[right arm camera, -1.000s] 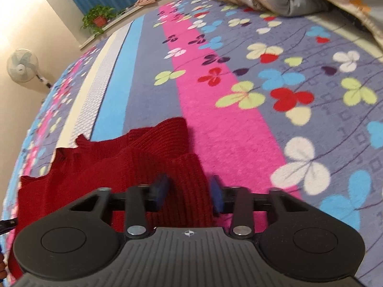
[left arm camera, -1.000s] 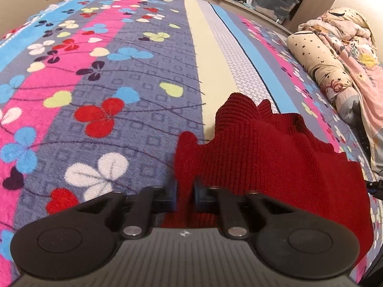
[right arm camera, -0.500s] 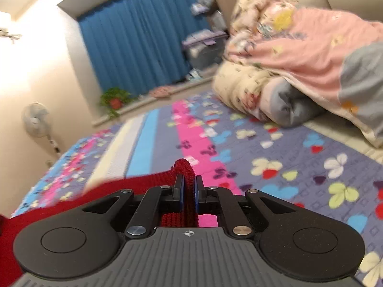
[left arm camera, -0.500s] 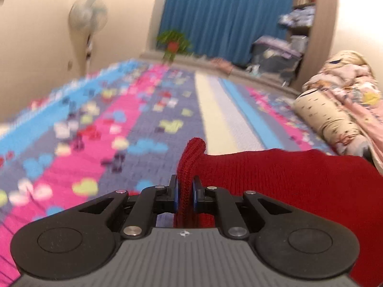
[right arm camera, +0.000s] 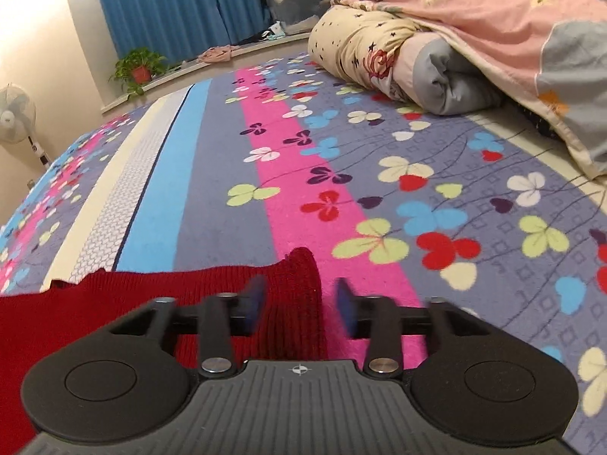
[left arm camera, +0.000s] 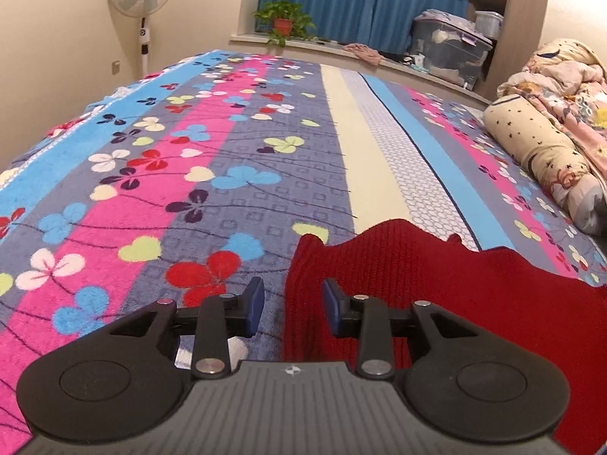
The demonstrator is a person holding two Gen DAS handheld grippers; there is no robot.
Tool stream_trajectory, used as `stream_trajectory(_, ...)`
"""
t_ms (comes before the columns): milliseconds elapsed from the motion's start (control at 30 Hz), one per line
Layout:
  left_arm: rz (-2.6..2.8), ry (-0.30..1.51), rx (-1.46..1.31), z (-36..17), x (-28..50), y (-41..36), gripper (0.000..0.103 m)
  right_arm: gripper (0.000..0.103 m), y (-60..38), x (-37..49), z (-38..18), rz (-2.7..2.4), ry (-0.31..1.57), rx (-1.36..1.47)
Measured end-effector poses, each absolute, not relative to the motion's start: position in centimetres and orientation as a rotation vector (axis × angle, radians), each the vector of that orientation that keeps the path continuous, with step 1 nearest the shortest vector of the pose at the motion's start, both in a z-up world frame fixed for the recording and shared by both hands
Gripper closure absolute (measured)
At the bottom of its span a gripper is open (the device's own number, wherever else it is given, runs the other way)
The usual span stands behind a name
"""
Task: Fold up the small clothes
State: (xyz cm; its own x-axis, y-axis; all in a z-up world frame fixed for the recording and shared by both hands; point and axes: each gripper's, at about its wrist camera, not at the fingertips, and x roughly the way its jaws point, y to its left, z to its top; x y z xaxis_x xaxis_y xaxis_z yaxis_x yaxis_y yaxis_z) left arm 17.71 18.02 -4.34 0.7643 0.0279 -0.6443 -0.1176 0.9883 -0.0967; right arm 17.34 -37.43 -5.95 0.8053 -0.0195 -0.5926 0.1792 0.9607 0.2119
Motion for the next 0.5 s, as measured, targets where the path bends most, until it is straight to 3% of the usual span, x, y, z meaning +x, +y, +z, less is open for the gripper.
stream_trajectory(300,0.058,0.702,-0.130,-3.2,14.8,18.2,0.056,0.042,-37.4,12.9,-6.1,0.027,0.754,0.324)
stream_trajectory(500,0.000,0.745,-0.165,-3.0,12.0,18.5,0.043,0.035,-37.4,9.9,-6.7,0.071,0.819,0.320)
